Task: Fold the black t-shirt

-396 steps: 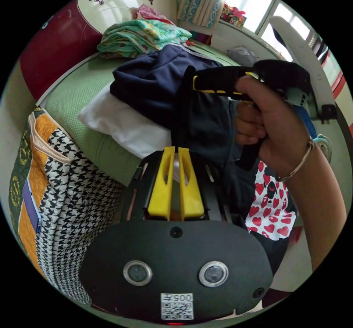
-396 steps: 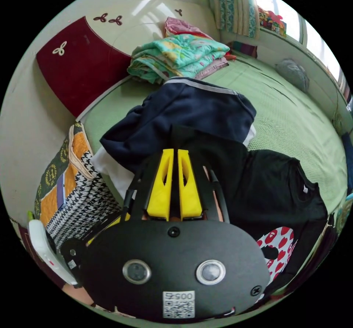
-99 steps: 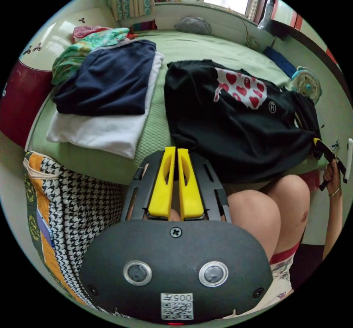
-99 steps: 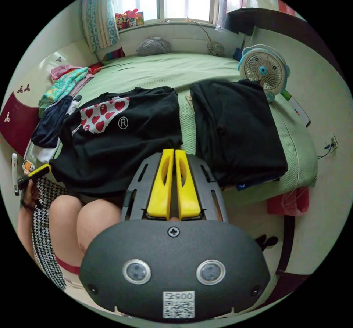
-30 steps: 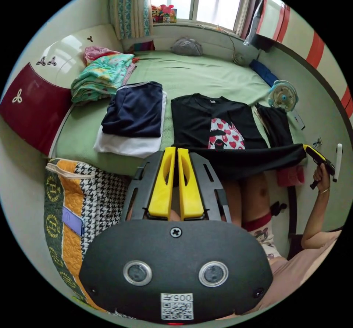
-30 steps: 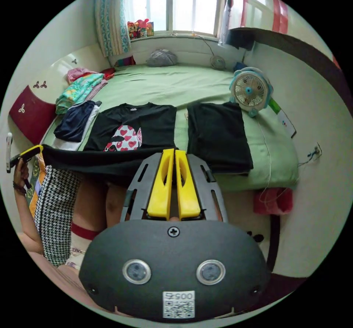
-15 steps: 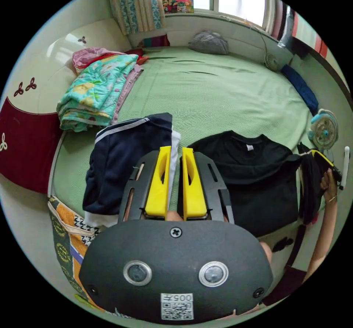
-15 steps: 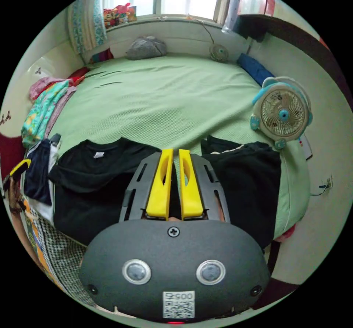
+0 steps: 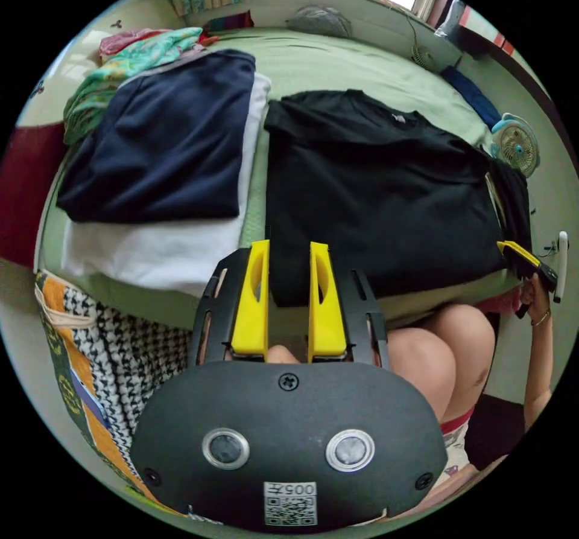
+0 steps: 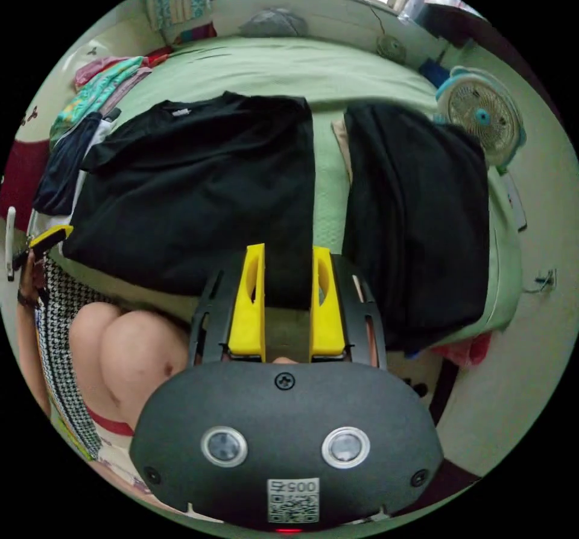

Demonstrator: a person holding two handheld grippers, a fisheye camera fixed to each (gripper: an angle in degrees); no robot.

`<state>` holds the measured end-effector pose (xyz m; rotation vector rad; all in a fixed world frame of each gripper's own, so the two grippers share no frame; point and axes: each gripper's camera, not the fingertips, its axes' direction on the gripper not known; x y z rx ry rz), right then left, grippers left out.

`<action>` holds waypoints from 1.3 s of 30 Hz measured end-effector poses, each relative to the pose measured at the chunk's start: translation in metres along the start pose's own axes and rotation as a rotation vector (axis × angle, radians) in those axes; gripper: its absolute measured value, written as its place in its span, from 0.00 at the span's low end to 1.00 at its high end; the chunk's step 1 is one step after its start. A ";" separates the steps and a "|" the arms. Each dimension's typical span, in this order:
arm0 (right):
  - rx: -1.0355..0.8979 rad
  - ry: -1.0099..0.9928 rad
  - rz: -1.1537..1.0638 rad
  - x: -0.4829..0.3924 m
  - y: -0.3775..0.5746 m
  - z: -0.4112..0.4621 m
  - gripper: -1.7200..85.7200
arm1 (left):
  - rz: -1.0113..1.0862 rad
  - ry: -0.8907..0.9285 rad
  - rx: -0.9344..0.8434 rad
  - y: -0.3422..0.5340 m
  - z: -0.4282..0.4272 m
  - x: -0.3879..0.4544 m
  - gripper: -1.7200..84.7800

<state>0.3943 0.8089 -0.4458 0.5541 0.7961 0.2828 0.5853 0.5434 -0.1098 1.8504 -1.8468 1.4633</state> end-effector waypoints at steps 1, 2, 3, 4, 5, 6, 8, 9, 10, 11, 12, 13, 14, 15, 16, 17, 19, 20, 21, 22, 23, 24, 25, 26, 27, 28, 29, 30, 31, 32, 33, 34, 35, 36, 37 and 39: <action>-0.011 -0.012 0.011 0.000 0.001 0.003 0.14 | -0.009 -0.002 -0.009 0.000 0.010 -0.001 0.14; 0.012 -0.014 0.026 0.000 0.004 0.005 0.14 | -0.014 -0.003 -0.005 -0.001 0.018 -0.002 0.14; 0.040 -0.014 0.038 -0.001 0.005 0.007 0.13 | -0.008 -0.017 0.005 -0.003 0.020 -0.001 0.13; 0.041 -0.021 0.055 -0.001 0.004 0.009 0.13 | -0.011 -0.048 0.007 -0.009 0.024 -0.001 0.13; 0.038 -0.030 0.088 0.000 0.000 0.010 0.12 | -0.015 -0.055 -0.014 -0.017 0.025 0.000 0.12; 0.022 -0.013 0.096 -0.002 -0.005 0.010 0.09 | -0.010 -0.059 -0.029 -0.021 0.026 0.001 0.11; 0.006 -0.015 0.072 -0.006 -0.011 0.008 0.04 | 0.040 -0.099 -0.054 -0.034 0.024 0.004 0.08; 0.002 -0.018 0.067 -0.007 -0.013 0.007 0.02 | 0.047 -0.106 -0.053 -0.036 0.023 0.003 0.07; 0.001 -0.020 0.063 -0.007 -0.013 0.006 0.02 | 0.050 -0.108 -0.047 -0.038 0.020 0.002 0.07; -0.003 -0.023 0.059 -0.007 -0.013 0.004 0.01 | 0.048 -0.098 -0.040 -0.038 0.017 -0.002 0.06; -0.006 -0.028 0.065 -0.007 -0.011 0.001 0.01 | 0.047 -0.091 -0.039 -0.037 0.015 -0.004 0.06; -0.006 -0.030 0.065 -0.007 -0.009 -0.001 0.01 | 0.045 -0.077 -0.034 -0.035 0.013 -0.008 0.06; -0.007 -0.022 0.048 -0.008 -0.005 -0.003 0.01 | 0.051 -0.064 -0.029 -0.032 0.012 -0.013 0.06; -0.008 0.001 0.015 -0.012 -0.001 -0.005 0.01 | 0.057 -0.058 -0.030 -0.030 0.012 -0.015 0.06; -0.009 0.013 -0.002 -0.014 0.002 -0.005 0.01 | 0.060 -0.048 -0.039 -0.027 0.014 -0.019 0.06; -0.015 0.035 -0.030 -0.017 0.007 -0.005 0.01 | 0.059 -0.036 -0.054 -0.025 0.018 -0.024 0.06; -0.014 0.055 -0.051 -0.021 0.013 -0.004 0.01 | 0.056 -0.025 -0.061 -0.022 0.023 -0.029 0.06; -0.009 0.055 -0.054 -0.022 0.016 -0.004 0.01 | 0.047 -0.021 -0.048 -0.021 0.024 -0.032 0.06; -0.002 0.047 -0.045 -0.022 0.017 -0.003 0.01 | 0.045 -0.018 -0.039 -0.021 0.025 -0.034 0.06; 0.004 0.043 -0.041 -0.022 0.017 -0.003 0.01 | 0.036 -0.013 -0.021 -0.022 0.025 -0.037 0.06; 0.013 0.042 -0.033 -0.022 0.016 -0.002 0.02 | 0.022 -0.010 -0.011 -0.025 0.024 -0.041 0.07; 0.004 0.048 -0.017 -0.021 0.014 -0.001 0.04 | 0.014 -0.010 -0.009 -0.026 0.024 -0.044 0.07; 0.000 0.050 -0.014 -0.021 0.013 -0.001 0.05 | -0.002 -0.015 0.005 -0.030 0.020 -0.049 0.07; 0.009 0.063 -0.008 -0.020 0.011 -0.003 0.06 | -0.019 -0.036 0.034 -0.033 0.014 -0.054 0.07; 0.036 0.071 -0.006 -0.019 0.011 -0.008 0.07 | -0.024 -0.048 0.050 -0.034 0.010 -0.057 0.07; 0.049 0.072 -0.005 -0.018 0.010 -0.011 0.07 | -0.026 -0.064 0.081 -0.039 0.002 -0.063 0.07; 0.072 0.068 -0.012 -0.018 0.008 -0.017 0.07 | -0.018 -0.072 0.109 -0.044 -0.005 -0.067 0.07; 0.094 0.058 -0.027 -0.020 0.006 -0.022 0.07 | -0.010 -0.071 0.120 -0.048 -0.008 -0.069 0.08; 0.107 0.055 -0.031 -0.021 0.004 -0.025 0.08 | 0.005 -0.068 0.132 -0.057 -0.012 -0.072 0.08; 0.129 0.056 -0.034 -0.023 0.000 -0.029 0.08 | 0.013 -0.062 0.141 -0.067 -0.013 -0.075 0.09; 0.139 0.060 -0.038 -0.026 -0.006 -0.032 0.08 | 0.017 -0.061 0.146 -0.073 -0.014 -0.077 0.10; 0.142 0.059 -0.040 -0.028 -0.009 -0.033 0.08 | 0.020 -0.065 0.155 -0.085 -0.012 -0.079 0.11; 0.152 0.053 -0.044 -0.032 -0.016 -0.034 0.08 | 0.017 -0.066 0.160 -0.097 -0.010 -0.080 0.11; 0.167 0.048 -0.050 -0.037 -0.023 -0.035 0.08 | 0.016 -0.063 0.159 -0.103 -0.008 -0.081 0.11; 0.174 0.046 -0.056 -0.040 -0.026 -0.035 0.08 | 0.012 -0.056 0.154 -0.115 -0.004 -0.083 0.12; 0.196 0.058 -0.070 -0.050 -0.041 -0.033 0.08 | 0.003 -0.049 0.147 -0.134 0.003 -0.086 0.12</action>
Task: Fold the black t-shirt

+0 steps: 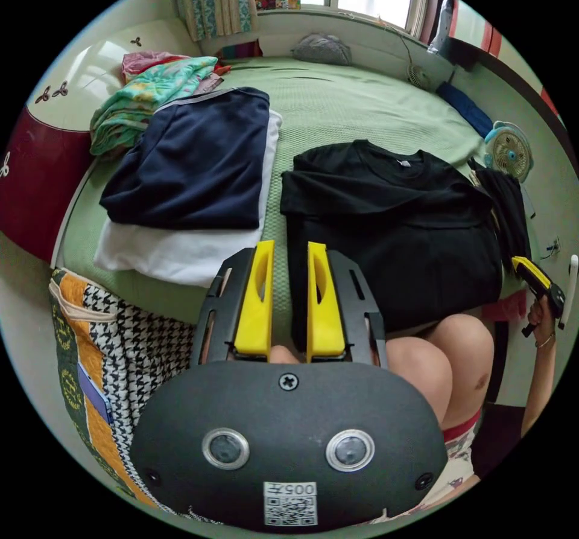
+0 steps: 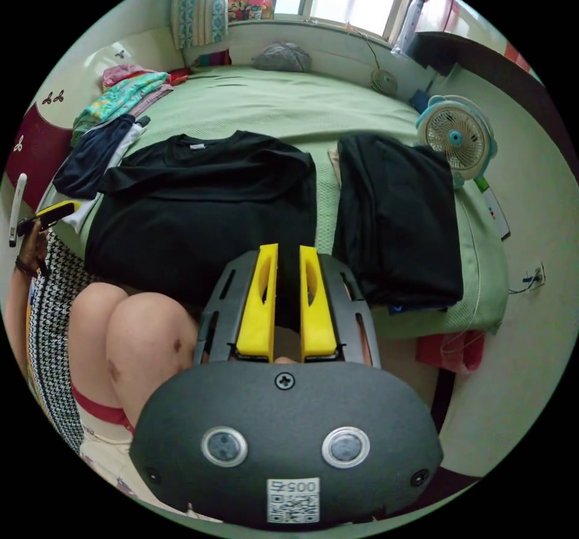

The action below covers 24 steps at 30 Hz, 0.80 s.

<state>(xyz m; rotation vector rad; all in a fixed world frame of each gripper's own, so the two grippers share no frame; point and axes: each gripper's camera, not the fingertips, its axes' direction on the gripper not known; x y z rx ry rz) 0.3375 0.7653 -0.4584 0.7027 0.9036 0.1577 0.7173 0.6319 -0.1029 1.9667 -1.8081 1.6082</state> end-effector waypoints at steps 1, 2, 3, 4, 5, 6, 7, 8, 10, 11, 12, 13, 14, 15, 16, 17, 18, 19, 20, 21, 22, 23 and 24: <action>0.006 0.005 -0.008 -0.002 -0.004 0.001 0.08 | -0.001 0.002 0.000 -0.010 0.005 -0.001 0.13; 0.021 0.016 -0.022 -0.007 -0.012 0.003 0.08 | 0.002 0.002 -0.001 -0.019 0.011 -0.002 0.13; 0.032 0.026 -0.034 -0.010 -0.021 0.005 0.08 | 0.004 0.001 -0.003 -0.024 0.014 -0.003 0.13; 0.035 0.030 -0.040 -0.012 -0.026 0.006 0.08 | 0.008 -0.006 -0.008 -0.033 0.019 -0.004 0.13; 0.034 0.031 -0.048 -0.014 -0.035 0.009 0.09 | 0.009 -0.013 -0.010 -0.040 0.024 -0.005 0.13; 0.033 0.029 -0.045 -0.016 -0.044 0.012 0.09 | 0.008 -0.015 -0.011 -0.044 0.027 -0.006 0.13; 0.033 0.026 -0.043 -0.016 -0.048 0.013 0.09 | 0.004 -0.019 -0.013 -0.051 0.032 -0.008 0.13; 0.030 0.016 -0.043 -0.018 -0.055 0.016 0.08 | 0.003 -0.034 -0.007 -0.058 0.036 -0.010 0.12; 0.027 0.006 -0.039 -0.020 -0.064 0.019 0.08 | 0.034 -0.057 -0.002 -0.066 0.043 -0.009 0.12; 0.024 -0.002 -0.037 -0.022 -0.068 0.022 0.08 | 0.052 -0.064 -0.018 -0.072 0.048 -0.009 0.12; 0.020 -0.010 -0.039 -0.023 -0.072 0.024 0.08 | 0.057 -0.067 -0.023 -0.075 0.051 -0.009 0.12; 0.020 -0.011 -0.041 -0.023 -0.074 0.026 0.07 | 0.067 -0.068 -0.030 -0.080 0.054 -0.009 0.11; 0.026 -0.001 -0.038 -0.024 -0.078 0.028 0.07 | 0.067 -0.064 -0.032 -0.085 0.056 -0.011 0.11; 0.044 0.019 -0.038 -0.023 -0.083 0.029 0.07 | 0.063 -0.061 -0.030 -0.088 0.056 -0.012 0.10; 0.054 0.029 -0.040 -0.023 -0.085 0.029 0.07 | 0.051 -0.055 -0.014 -0.092 0.054 -0.014 0.08; 0.066 0.042 -0.043 -0.022 -0.092 0.030 0.07 | 0.058 -0.046 0.001 -0.096 0.052 -0.016 0.06; 0.068 0.045 -0.047 -0.021 -0.100 0.031 0.07 | 0.062 -0.042 0.005 -0.099 0.051 -0.016 0.06; 0.073 0.046 -0.050 -0.021 -0.104 0.031 0.08 | 0.075 -0.036 0.009 -0.104 0.049 -0.017 0.05; 0.086 0.061 -0.058 -0.021 -0.113 0.032 0.08 | 0.088 -0.030 0.016 -0.109 0.047 -0.017 0.05; 0.098 0.102 -0.068 -0.021 -0.123 0.033 0.08 | 0.093 -0.027 0.017 -0.112 0.046 -0.017 0.05; 0.099 0.131 -0.071 -0.021 -0.128 0.034 0.09 | 0.097 -0.022 0.011 -0.118 0.045 -0.017 0.05; 0.086 0.188 -0.078 -0.021 -0.137 0.038 0.09 | 0.099 -0.016 0.006 -0.124 0.044 -0.018 0.05; 0.066 0.226 -0.076 -0.019 -0.146 0.042 0.09 | 0.101 -0.010 0.007 -0.127 0.043 -0.019 0.05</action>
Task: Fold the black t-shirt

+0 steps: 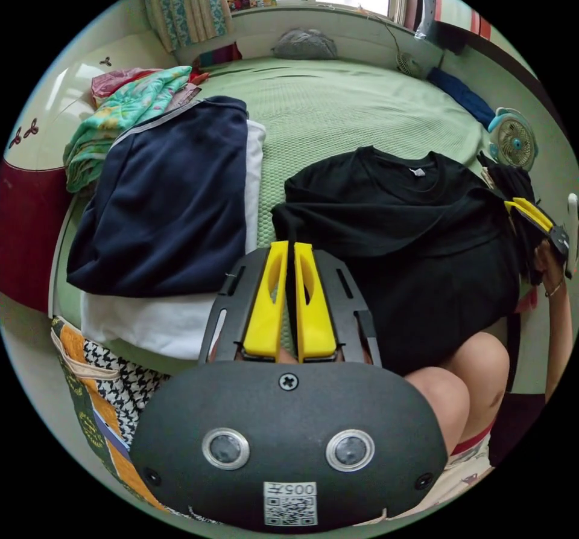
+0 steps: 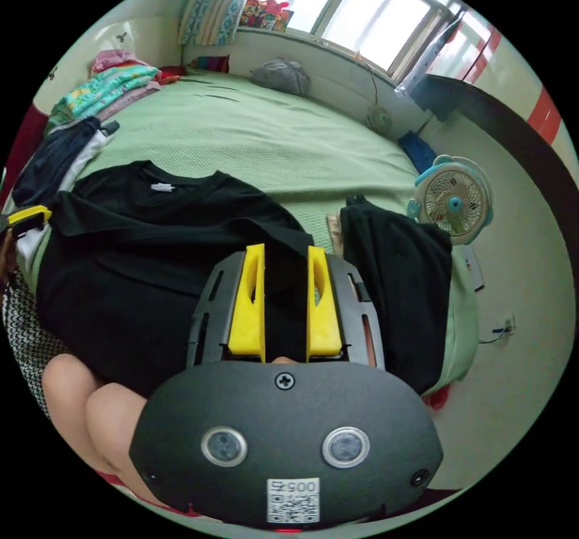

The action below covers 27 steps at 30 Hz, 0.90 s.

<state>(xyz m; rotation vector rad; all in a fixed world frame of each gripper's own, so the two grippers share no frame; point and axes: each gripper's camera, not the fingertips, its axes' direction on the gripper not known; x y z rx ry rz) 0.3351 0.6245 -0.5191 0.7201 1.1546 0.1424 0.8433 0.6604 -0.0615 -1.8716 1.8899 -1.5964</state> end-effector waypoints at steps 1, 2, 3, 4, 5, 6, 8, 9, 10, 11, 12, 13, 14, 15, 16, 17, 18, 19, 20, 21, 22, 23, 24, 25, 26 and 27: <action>-0.012 0.007 0.002 0.002 -0.004 0.003 0.09 | -0.001 0.015 0.002 -0.006 -0.001 -0.003 0.04; -0.043 0.014 0.012 0.006 -0.010 0.009 0.09 | -0.010 0.040 -0.002 -0.012 -0.001 -0.006 0.04; -0.088 0.028 0.015 0.010 -0.015 0.017 0.09 | -0.015 0.055 -0.005 -0.015 -0.001 -0.008 0.04; -0.110 0.030 0.011 0.011 -0.017 0.021 0.08 | -0.024 0.082 -0.006 -0.022 -0.002 -0.012 0.04; -0.139 0.026 -0.002 0.014 -0.021 0.028 0.07 | -0.031 0.097 -0.002 -0.029 -0.002 -0.016 0.04; -0.157 0.014 -0.008 0.018 -0.024 0.034 0.06 | -0.035 0.100 -0.004 -0.033 -0.002 -0.018 0.04; -0.179 -0.001 0.009 0.028 -0.032 0.037 0.03 | -0.047 0.086 -0.037 -0.051 -0.003 -0.024 0.04; -0.182 -0.031 0.049 0.038 -0.040 0.037 0.01 | -0.052 0.087 -0.048 -0.056 -0.003 -0.026 0.04; -0.180 -0.054 0.073 0.044 -0.044 0.036 0.01 | -0.063 0.102 -0.055 -0.066 -0.004 -0.029 0.04; -0.184 -0.102 0.116 0.056 -0.052 0.035 0.01 | -0.069 0.119 -0.046 -0.076 -0.005 -0.032 0.04; -0.199 -0.128 0.149 0.067 -0.061 0.037 0.00 | -0.072 0.124 -0.042 -0.082 -0.005 -0.034 0.04; -0.202 -0.132 0.158 0.072 -0.066 0.037 0.00 | -0.082 0.123 -0.038 -0.093 -0.006 -0.036 0.04; -0.207 -0.131 0.154 0.079 -0.076 0.039 0.00 | -0.093 0.111 -0.034 -0.104 -0.005 -0.038 0.04; -0.225 -0.130 0.149 0.085 -0.085 0.043 0.00 | -0.097 0.107 -0.033 -0.110 -0.003 -0.038 0.04; -0.240 -0.133 0.153 0.088 -0.090 0.046 0.00 | -0.107 0.110 -0.041 -0.122 0.001 -0.039 0.04; -0.272 -0.148 0.169 0.094 -0.099 0.052 0.00 | -0.125 0.119 -0.056 -0.134 0.007 -0.041 0.04; -0.292 -0.169 0.195 0.101 -0.107 0.058 0.00 | -0.135 0.123 -0.063 -0.139 0.010 -0.042 0.04; -0.301 -0.177 0.211 0.105 -0.111 0.060 0.00 | -0.152 0.131 -0.075 -0.149 0.017 -0.042 0.05; -0.320 -0.191 0.249 0.114 -0.117 0.066 0.00 | -0.164 0.137 -0.083 -0.158 0.024 -0.042 0.05; -0.335 -0.218 0.284 0.122 -0.123 0.070 0.00 | -0.169 0.140 -0.085 -0.162 0.026 -0.041 0.05; -0.338 -0.234 0.298 0.125 -0.125 0.071 0.00 | -0.177 0.137 -0.086 -0.169 0.031 -0.040 0.05; -0.337 -0.261 0.312 0.132 -0.128 0.073 0.00 | -0.176 0.131 -0.083 -0.174 0.034 -0.038 0.05; -0.328 -0.273 0.313 0.136 -0.130 0.073 0.00 | -0.174 0.132 -0.079 -0.177 0.035 -0.037 0.05; -0.323 -0.277 0.309 0.139 -0.130 0.073 0.00 | -0.172 0.140 -0.067 -0.181 0.037 -0.036 0.05; -0.319 -0.284 0.299 0.143 -0.132 0.072 0.00 | -0.177 0.155 -0.063 -0.186 0.038 -0.036 0.05; -0.318 -0.301 0.294 0.148 -0.133 0.072 0.00 | -0.185 0.161 -0.059 -0.188 0.039 -0.037 0.05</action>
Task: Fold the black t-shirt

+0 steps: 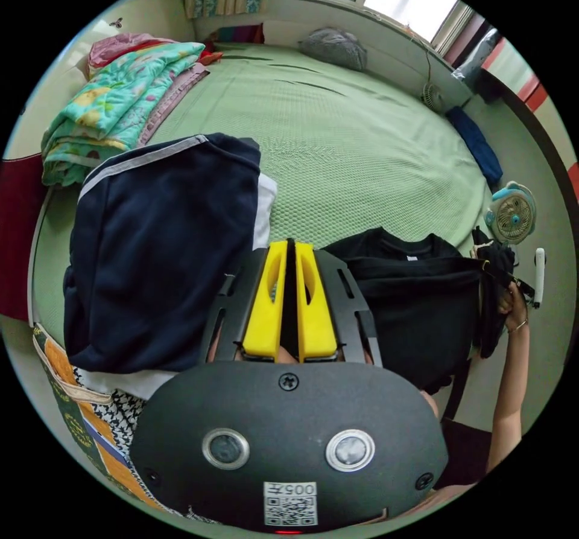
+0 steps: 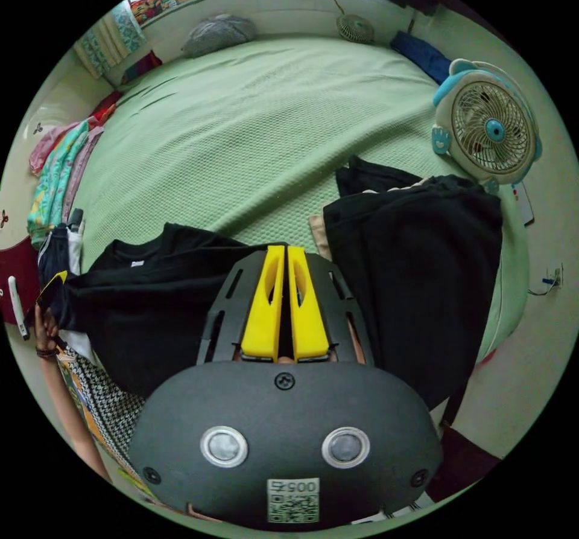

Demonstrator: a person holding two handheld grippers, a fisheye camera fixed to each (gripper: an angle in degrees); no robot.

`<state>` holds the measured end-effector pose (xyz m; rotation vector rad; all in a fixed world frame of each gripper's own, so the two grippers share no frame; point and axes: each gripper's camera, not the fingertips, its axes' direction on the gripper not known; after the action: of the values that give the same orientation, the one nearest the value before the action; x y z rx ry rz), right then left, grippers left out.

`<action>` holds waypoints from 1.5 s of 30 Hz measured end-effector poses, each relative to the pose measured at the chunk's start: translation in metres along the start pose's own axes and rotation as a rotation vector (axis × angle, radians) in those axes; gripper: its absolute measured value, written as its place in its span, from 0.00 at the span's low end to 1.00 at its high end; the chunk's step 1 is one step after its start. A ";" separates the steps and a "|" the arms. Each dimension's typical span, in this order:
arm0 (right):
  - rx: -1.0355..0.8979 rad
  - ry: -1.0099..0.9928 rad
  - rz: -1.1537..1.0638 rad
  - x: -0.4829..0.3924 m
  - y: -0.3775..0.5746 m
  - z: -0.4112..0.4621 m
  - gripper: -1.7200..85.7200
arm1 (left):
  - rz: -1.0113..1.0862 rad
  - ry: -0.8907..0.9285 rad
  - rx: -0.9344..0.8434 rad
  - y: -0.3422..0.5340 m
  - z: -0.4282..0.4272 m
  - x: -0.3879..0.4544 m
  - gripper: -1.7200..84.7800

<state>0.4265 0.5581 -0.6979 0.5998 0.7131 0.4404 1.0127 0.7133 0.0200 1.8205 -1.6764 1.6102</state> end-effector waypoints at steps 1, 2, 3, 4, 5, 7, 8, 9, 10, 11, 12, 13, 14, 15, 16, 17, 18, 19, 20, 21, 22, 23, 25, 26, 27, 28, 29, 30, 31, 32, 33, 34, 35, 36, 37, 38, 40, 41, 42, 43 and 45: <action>0.000 -0.015 0.001 0.003 -0.001 -0.002 0.00 | -0.012 -0.002 0.016 -0.004 -0.001 -0.001 0.05; -0.001 -0.050 0.008 0.011 -0.003 -0.006 0.00 | -0.015 -0.001 0.028 -0.007 -0.001 -0.001 0.04; 0.001 -0.072 0.016 0.018 -0.005 -0.010 0.00 | -0.020 -0.001 0.032 -0.009 -0.001 -0.001 0.04; 0.003 -0.080 0.016 0.022 -0.006 -0.012 0.00 | -0.039 -0.028 0.050 -0.010 -0.002 -0.001 0.03; 0.008 -0.094 0.012 0.028 -0.007 -0.015 0.00 | -0.037 -0.058 0.060 -0.011 -0.002 0.001 0.02; 0.016 -0.113 0.016 0.035 -0.007 -0.020 0.01 | -0.032 -0.064 0.066 -0.010 0.001 0.005 0.02; 0.028 -0.134 0.010 0.039 -0.006 -0.025 0.01 | -0.025 -0.057 0.063 -0.008 0.004 0.009 0.02; 0.035 -0.163 0.007 0.043 -0.005 -0.028 0.01 | -0.021 -0.057 0.060 -0.006 0.006 0.011 0.02; 0.034 -0.175 0.010 0.045 -0.005 -0.029 0.02 | -0.019 -0.063 0.053 -0.002 0.010 0.016 0.02; 0.021 -0.188 0.008 0.048 -0.005 -0.031 0.02 | -0.004 -0.058 0.046 0.003 0.015 0.022 0.02; 0.017 -0.184 0.001 0.050 -0.004 -0.033 0.03 | 0.006 -0.054 0.045 0.006 0.018 0.026 0.02; 0.021 -0.183 -0.001 0.050 -0.003 -0.034 0.03 | 0.023 -0.048 0.041 0.013 0.024 0.034 0.02; 0.031 -0.189 -0.002 0.052 -0.001 -0.038 0.04 | 0.044 -0.047 0.030 0.020 0.031 0.043 0.02; 0.041 -0.198 -0.006 0.053 0.002 -0.042 0.05 | 0.054 -0.048 0.025 0.024 0.035 0.048 0.02; 0.049 -0.200 -0.007 0.054 0.004 -0.044 0.05 | 0.068 -0.048 0.020 0.032 0.043 0.056 0.02; 0.065 -0.201 -0.007 0.055 0.007 -0.049 0.06 | 0.085 -0.044 0.008 0.040 0.053 0.065 0.02; 0.075 -0.213 -0.006 0.056 0.011 -0.054 0.06 | 0.097 -0.047 -0.004 0.044 0.059 0.070 0.02; 0.078 -0.222 -0.006 0.057 0.012 -0.056 0.06 | 0.131 -0.073 -0.034 0.052 0.073 0.082 0.02; 0.081 -0.236 -0.005 0.060 0.015 -0.061 0.07 | 0.154 -0.115 -0.053 0.060 0.085 0.093 0.02; 0.085 -0.248 -0.014 0.061 0.017 -0.065 0.07 | 0.166 -0.131 -0.060 0.064 0.091 0.098 0.02; 0.089 -0.251 -0.017 0.062 0.019 -0.068 0.08 | 0.188 -0.138 -0.069 0.071 0.101 0.107 0.02; 0.101 -0.256 -0.009 0.065 0.021 -0.073 0.08 | 0.188 -0.120 -0.069 0.078 0.110 0.115 0.02; 0.112 -0.278 0.008 0.069 0.025 -0.080 0.08 | 0.197 -0.082 -0.077 0.086 0.121 0.127 0.02; 0.117 -0.288 0.010 0.071 0.027 -0.084 0.08 | 0.197 -0.079 -0.077 0.090 0.128 0.135 0.02; 0.124 -0.280 0.008 0.071 0.031 -0.088 0.08 | 0.196 -0.079 -0.076 0.092 0.131 0.139 0.02; 0.125 -0.271 0.003 0.071 0.032 -0.089 0.08 | 0.201 -0.070 -0.073 0.096 0.137 0.146 0.02; 0.129 -0.244 -0.011 0.069 0.036 -0.091 0.08 | 0.208 -0.060 -0.070 0.100 0.142 0.154 0.02; 0.135 -0.210 -0.028 0.065 0.041 -0.092 0.07 | 0.211 -0.057 -0.067 0.103 0.145 0.158 0.02; 0.138 -0.193 -0.039 0.063 0.044 -0.092 0.07 | 0.217 -0.054 -0.059 0.107 0.150 0.165 0.02; 0.144 -0.161 -0.067 0.058 0.051 -0.091 0.07 | 0.222 -0.046 -0.047 0.112 0.155 0.172 0.02; 0.153 -0.130 -0.096 0.053 0.058 -0.089 0.07 | 0.226 -0.041 -0.040 0.114 0.158 0.176 0.02; 0.157 -0.115 -0.110 0.049 0.061 -0.087 0.07 | 0.234 -0.033 -0.030 0.118 0.164 0.183 0.02; 0.157 -0.087 -0.143 0.042 0.068 -0.082 0.07 | 0.241 -0.031 -0.027 0.122 0.171 0.191 0.02; 0.152 -0.057 -0.166 0.036 0.075 -0.076 0.06 | 0.243 -0.031 -0.026 0.123 0.175 0.195 0.02; 0.151 -0.044 -0.173 0.033 0.078 -0.072 0.07 | 0.253 -0.029 -0.021 0.126 0.183 0.203 0.02; 0.146 -0.035 -0.190 0.027 0.084 -0.065 0.07 | 0.262 -0.026 -0.019 0.129 0.192 0.211 0.02; 0.131 -0.040 -0.207 0.020 0.091 -0.054 0.07 | 0.275 -0.026 -0.023 0.133 0.206 0.223 0.02; 0.116 -0.046 -0.217 0.015 0.094 -0.047 0.07 | 0.284 -0.025 -0.025 0.135 0.216 0.231 0.02; 0.103 -0.053 -0.228 0.010 0.095 -0.041 0.07 | 0.285 -0.024 -0.025 0.135 0.221 0.235 0.02; 0.100 -0.053 -0.230 0.008 0.095 -0.038 0.07 | 0.287 -0.020 -0.026 0.136 0.232 0.242 0.02; 0.094 -0.041 -0.236 -0.001 0.093 -0.028 0.07 | 0.288 -0.019 -0.026 0.136 0.247 0.252 0.02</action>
<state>0.3899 0.6370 -0.6542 0.6027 0.7577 0.1765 0.9854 0.3375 0.0500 1.6465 -2.0350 1.6702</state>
